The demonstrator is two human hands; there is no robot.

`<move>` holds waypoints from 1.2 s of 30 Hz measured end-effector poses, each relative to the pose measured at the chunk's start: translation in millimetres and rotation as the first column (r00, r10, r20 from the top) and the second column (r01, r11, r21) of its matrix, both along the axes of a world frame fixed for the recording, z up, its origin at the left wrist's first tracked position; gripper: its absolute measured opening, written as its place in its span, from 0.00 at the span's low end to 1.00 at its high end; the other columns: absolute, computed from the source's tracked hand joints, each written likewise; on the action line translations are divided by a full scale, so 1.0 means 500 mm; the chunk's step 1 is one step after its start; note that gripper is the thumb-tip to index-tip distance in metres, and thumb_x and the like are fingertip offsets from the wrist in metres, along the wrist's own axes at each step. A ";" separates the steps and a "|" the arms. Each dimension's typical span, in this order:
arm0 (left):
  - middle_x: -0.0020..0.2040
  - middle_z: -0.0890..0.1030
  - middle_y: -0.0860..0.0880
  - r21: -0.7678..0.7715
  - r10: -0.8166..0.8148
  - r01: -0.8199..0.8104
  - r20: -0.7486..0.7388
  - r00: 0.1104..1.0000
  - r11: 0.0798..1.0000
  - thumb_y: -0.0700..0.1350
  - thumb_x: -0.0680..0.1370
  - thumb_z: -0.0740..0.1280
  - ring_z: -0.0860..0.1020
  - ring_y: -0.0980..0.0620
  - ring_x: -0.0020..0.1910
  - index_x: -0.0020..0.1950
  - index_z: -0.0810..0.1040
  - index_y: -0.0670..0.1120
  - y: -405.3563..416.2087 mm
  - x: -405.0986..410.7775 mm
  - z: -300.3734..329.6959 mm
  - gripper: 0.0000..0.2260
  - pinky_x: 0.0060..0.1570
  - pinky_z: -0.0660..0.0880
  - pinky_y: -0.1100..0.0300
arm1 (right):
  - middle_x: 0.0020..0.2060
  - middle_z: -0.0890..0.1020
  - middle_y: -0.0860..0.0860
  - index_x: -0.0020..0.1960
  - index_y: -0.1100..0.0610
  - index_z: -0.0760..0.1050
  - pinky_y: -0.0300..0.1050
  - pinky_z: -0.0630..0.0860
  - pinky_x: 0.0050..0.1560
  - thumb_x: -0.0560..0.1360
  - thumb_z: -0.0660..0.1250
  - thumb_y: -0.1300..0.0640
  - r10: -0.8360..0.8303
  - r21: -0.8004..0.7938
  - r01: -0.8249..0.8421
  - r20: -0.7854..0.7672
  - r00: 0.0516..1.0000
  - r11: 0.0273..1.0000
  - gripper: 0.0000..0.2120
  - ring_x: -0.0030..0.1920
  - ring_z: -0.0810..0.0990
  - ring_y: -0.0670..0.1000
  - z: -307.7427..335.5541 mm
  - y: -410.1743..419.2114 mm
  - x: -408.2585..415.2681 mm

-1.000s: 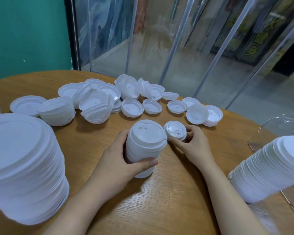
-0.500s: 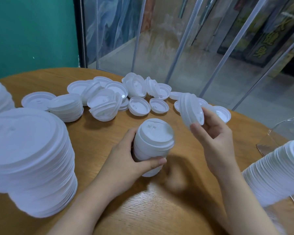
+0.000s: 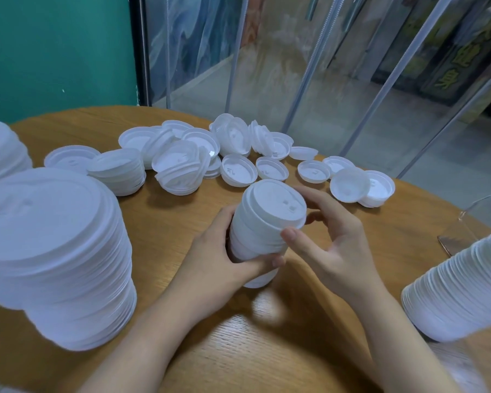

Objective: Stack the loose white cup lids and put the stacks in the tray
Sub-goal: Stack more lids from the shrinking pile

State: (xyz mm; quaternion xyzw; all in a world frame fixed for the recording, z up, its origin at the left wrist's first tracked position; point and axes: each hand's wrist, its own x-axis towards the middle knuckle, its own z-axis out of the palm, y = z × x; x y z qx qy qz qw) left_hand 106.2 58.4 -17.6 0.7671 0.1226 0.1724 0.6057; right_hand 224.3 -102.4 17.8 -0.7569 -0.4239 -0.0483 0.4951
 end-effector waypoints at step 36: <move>0.59 0.82 0.65 0.013 -0.002 0.003 -0.029 1.000 1.000 0.53 0.66 0.83 0.78 0.66 0.60 0.66 0.74 0.62 0.001 -0.002 0.004 0.31 0.59 0.74 0.62 | 0.70 0.77 0.51 0.68 0.55 0.78 0.57 0.70 0.72 0.78 0.70 0.58 -0.190 -0.441 0.210 0.091 0.978 0.872 0.18 0.72 0.73 0.52 -0.097 0.117 0.268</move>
